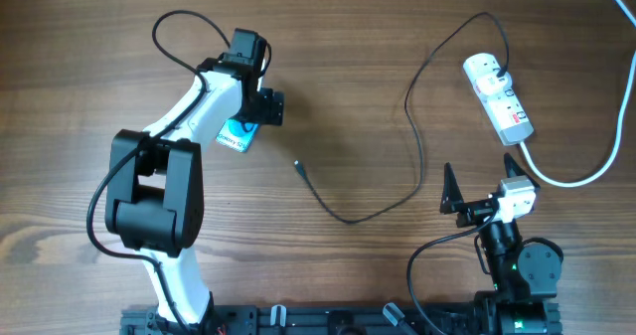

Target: Plug charger to phone and switch on socket

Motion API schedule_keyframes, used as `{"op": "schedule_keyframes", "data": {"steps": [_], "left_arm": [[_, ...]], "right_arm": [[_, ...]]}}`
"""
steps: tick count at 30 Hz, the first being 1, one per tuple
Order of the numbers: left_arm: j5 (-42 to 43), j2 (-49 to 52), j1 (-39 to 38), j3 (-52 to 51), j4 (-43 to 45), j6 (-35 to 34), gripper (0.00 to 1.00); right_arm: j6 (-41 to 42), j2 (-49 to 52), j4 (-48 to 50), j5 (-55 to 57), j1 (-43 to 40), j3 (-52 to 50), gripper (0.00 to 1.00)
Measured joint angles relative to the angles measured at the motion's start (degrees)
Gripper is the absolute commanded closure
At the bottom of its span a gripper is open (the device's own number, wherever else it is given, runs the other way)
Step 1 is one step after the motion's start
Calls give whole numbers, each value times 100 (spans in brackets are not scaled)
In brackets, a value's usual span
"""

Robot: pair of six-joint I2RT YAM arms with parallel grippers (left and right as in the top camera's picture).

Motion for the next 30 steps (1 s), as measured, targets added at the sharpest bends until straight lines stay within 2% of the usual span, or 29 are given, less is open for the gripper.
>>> {"op": "schedule_keyframes", "data": {"steps": [12, 16, 20, 30], "left_arm": [[-2, 151, 7, 0, 282, 400, 0], [22, 164, 258, 0, 310, 428, 0], [487, 164, 529, 0, 306, 444, 0], [1084, 164, 520, -109, 70, 470, 0]], "right_arm": [[0, 0, 0, 0, 0, 0, 0], [0, 0, 0, 0, 0, 0, 0], [0, 0, 0, 0, 0, 0, 0], [0, 0, 0, 0, 0, 0, 0]]}}
